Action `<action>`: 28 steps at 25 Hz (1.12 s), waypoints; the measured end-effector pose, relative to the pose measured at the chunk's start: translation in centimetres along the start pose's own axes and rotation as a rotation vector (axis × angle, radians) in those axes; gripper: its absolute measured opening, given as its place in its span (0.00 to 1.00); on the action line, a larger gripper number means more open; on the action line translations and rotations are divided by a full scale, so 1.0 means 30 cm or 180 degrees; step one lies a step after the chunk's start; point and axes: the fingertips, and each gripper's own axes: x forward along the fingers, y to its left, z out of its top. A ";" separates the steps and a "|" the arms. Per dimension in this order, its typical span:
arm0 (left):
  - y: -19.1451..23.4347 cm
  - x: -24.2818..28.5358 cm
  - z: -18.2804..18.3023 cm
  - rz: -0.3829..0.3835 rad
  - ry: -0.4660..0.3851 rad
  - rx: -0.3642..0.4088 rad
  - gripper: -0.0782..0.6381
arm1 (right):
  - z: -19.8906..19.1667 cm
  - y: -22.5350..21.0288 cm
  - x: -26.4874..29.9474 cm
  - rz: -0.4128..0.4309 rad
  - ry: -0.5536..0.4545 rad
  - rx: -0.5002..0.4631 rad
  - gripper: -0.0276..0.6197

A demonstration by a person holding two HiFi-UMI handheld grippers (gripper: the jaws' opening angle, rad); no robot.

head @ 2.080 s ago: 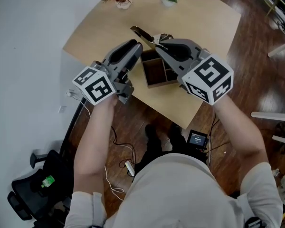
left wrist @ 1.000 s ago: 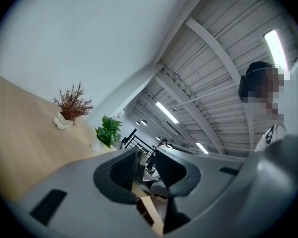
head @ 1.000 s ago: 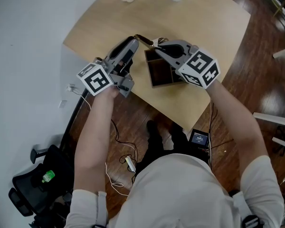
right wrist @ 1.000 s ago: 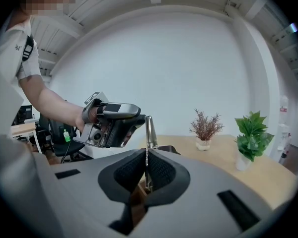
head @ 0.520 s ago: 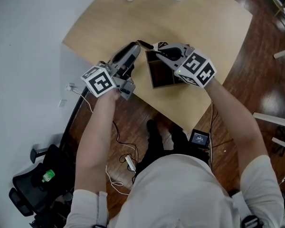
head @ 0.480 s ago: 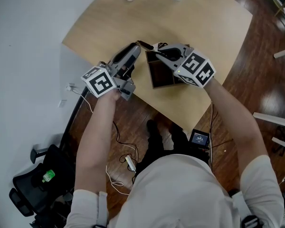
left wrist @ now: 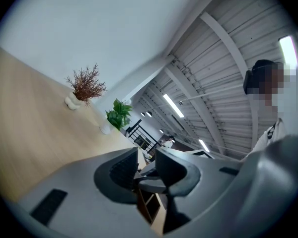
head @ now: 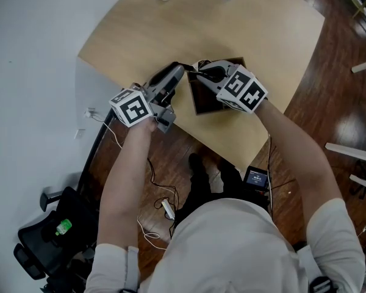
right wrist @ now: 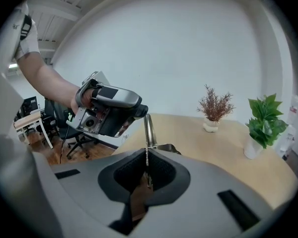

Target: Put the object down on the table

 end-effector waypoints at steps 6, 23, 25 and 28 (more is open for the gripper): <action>0.026 0.000 -0.035 0.0049 0.0072 -0.0042 0.23 | -0.027 -0.026 0.015 0.0032 0.0177 -0.0056 0.06; 0.090 0.002 -0.076 0.0242 0.0246 -0.0094 0.23 | -0.104 -0.052 0.032 0.0108 0.0619 -0.0083 0.08; 0.093 0.001 -0.079 0.0251 0.0257 -0.0092 0.23 | -0.109 -0.046 0.037 0.0113 0.0666 -0.0105 0.11; 0.096 0.001 -0.086 0.0259 0.0265 -0.0102 0.23 | -0.118 -0.045 0.040 0.0127 0.0733 -0.0081 0.12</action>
